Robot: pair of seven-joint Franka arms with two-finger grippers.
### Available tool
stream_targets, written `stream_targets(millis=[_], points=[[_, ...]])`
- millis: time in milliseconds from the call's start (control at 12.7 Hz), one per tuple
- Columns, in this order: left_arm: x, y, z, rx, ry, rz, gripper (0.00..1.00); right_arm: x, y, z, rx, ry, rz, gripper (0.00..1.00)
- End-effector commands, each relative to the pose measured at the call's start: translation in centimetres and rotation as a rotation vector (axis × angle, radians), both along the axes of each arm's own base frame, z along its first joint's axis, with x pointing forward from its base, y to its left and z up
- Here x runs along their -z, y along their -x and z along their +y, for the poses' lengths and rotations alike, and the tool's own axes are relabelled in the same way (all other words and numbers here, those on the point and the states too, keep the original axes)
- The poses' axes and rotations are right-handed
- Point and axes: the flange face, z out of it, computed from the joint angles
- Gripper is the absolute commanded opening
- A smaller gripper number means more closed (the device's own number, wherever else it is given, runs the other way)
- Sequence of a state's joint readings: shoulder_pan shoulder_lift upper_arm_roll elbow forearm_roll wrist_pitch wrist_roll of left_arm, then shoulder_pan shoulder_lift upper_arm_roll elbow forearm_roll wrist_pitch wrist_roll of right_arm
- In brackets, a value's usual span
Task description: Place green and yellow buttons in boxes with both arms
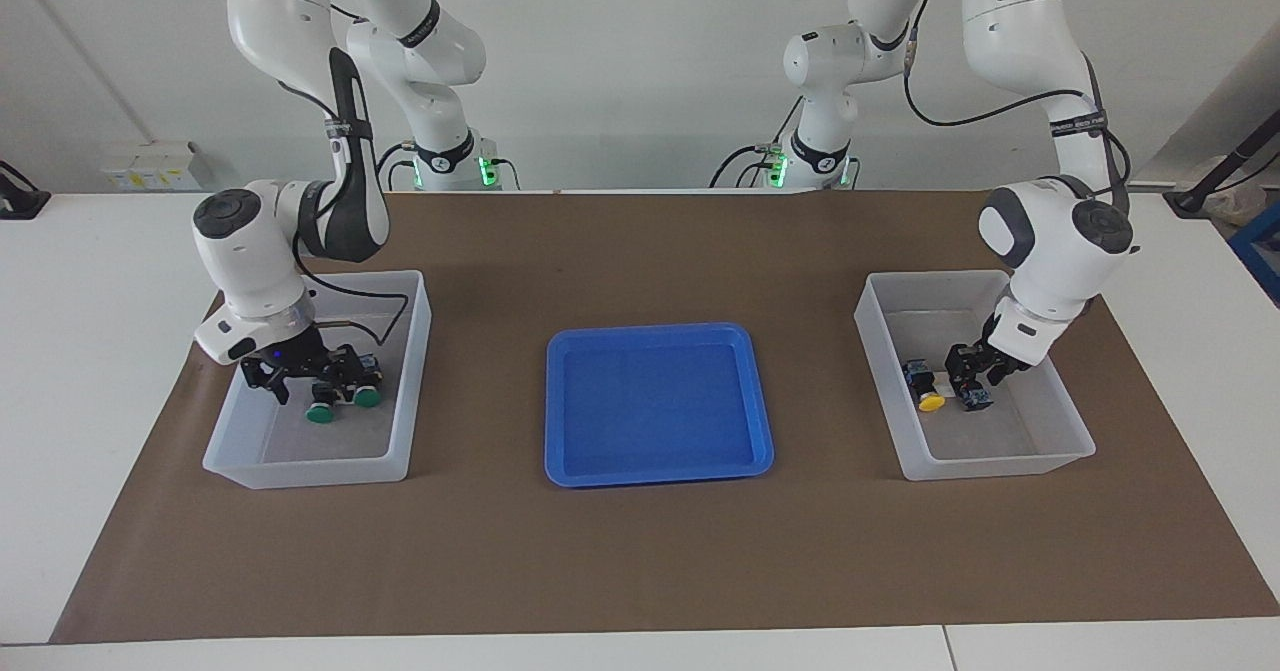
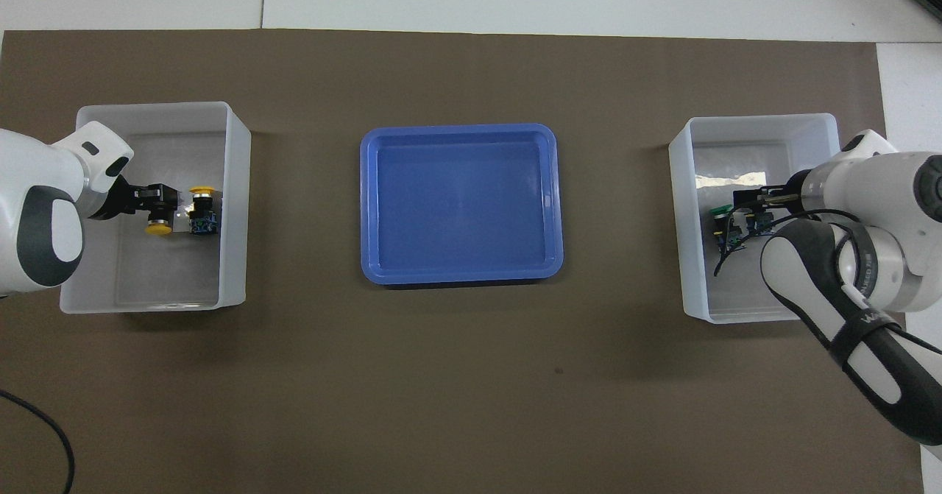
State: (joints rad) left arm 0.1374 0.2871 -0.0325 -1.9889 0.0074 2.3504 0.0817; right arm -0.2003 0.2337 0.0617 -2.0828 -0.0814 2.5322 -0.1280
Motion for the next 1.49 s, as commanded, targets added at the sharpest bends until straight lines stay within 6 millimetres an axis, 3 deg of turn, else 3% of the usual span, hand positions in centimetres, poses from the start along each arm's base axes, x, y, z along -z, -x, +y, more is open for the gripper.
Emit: stream_targets(millis=[0,157,236,393,629,865,1258,1415], points=[[-0.6,-0.1,0.0,0.026,0.001,-0.021,1.00,-4.7,0.1,0.4,0.026,-0.011,-0.004,1.00],[-2.5,-1.7,0.0,0.027,0.005,0.011,1.00,-8.6,-0.5,0.2,0.065,-0.014,0.009,1.00],[-4.5,-2.8,0.0,0.031,0.007,0.037,1.00,-10.9,-0.8,0.6,0.084,-0.019,0.019,1.00],[-9.0,-4.0,-0.1,0.034,0.015,0.087,1.00,-16.1,-1.9,2.4,0.139,-0.037,0.023,1.00],[-14.5,-3.8,-1.3,0.051,0.026,0.175,1.00,-22.4,-2.6,5.6,0.140,-0.049,0.002,1.00],[-18.1,-3.0,-3.8,0.088,0.030,0.243,1.00,-24.4,-1.5,8.9,0.154,-0.059,0.015,1.00],[-20.9,-1.9,-9.3,0.169,0.010,0.274,1.00,-24.5,-1.3,8.9,0.152,-0.058,0.030,1.00],[-23.3,-0.9,-11.2,0.171,0.000,0.239,1.00,-24.6,-1.3,8.7,0.151,-0.055,0.033,1.00]])
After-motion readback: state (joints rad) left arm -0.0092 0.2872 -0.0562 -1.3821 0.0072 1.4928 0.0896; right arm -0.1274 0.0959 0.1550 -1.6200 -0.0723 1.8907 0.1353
